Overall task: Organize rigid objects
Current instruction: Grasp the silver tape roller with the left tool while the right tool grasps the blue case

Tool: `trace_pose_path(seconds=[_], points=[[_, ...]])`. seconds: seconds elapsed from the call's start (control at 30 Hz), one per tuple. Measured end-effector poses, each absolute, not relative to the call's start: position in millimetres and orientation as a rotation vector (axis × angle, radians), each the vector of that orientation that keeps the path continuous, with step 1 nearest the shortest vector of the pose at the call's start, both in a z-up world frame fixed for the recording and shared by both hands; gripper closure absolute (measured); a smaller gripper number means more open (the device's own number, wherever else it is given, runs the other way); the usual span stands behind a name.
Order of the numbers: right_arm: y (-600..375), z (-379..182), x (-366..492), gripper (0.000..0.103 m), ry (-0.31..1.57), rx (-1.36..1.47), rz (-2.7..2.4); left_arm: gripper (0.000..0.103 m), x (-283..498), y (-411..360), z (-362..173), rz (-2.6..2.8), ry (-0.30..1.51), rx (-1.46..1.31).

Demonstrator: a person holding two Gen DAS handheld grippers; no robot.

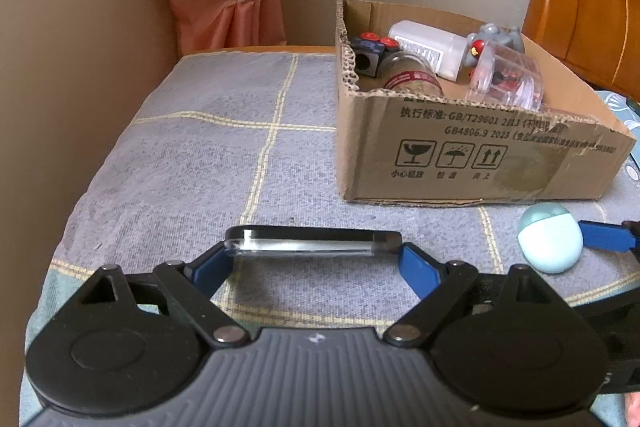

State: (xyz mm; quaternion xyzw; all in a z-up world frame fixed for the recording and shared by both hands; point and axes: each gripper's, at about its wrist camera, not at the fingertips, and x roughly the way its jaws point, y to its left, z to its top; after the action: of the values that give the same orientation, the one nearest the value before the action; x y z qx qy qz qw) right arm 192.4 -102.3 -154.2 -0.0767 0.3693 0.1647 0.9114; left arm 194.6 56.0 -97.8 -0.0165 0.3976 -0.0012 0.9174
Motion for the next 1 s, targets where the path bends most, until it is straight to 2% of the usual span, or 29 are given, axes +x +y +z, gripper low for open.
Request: trace_pose_path(seconds=[0.73,0.9,1.0], points=[[-95.2,-156.3,199.4,0.0,0.73,-0.173,0.379,0.014,193.1,61.9,-96.5,-0.013,0.818,-0.057],[-97.1,-154.9,198.8,0.008,0.724,-0.195,0.392,0.014,192.5,59.5,-97.8,-0.015,0.816,-0.035],[-98.2,-151.8,199.4,0.018,0.726,-0.212,0.394,0.014,193.0,60.6,-97.8,-0.015,0.817,-0.044]])
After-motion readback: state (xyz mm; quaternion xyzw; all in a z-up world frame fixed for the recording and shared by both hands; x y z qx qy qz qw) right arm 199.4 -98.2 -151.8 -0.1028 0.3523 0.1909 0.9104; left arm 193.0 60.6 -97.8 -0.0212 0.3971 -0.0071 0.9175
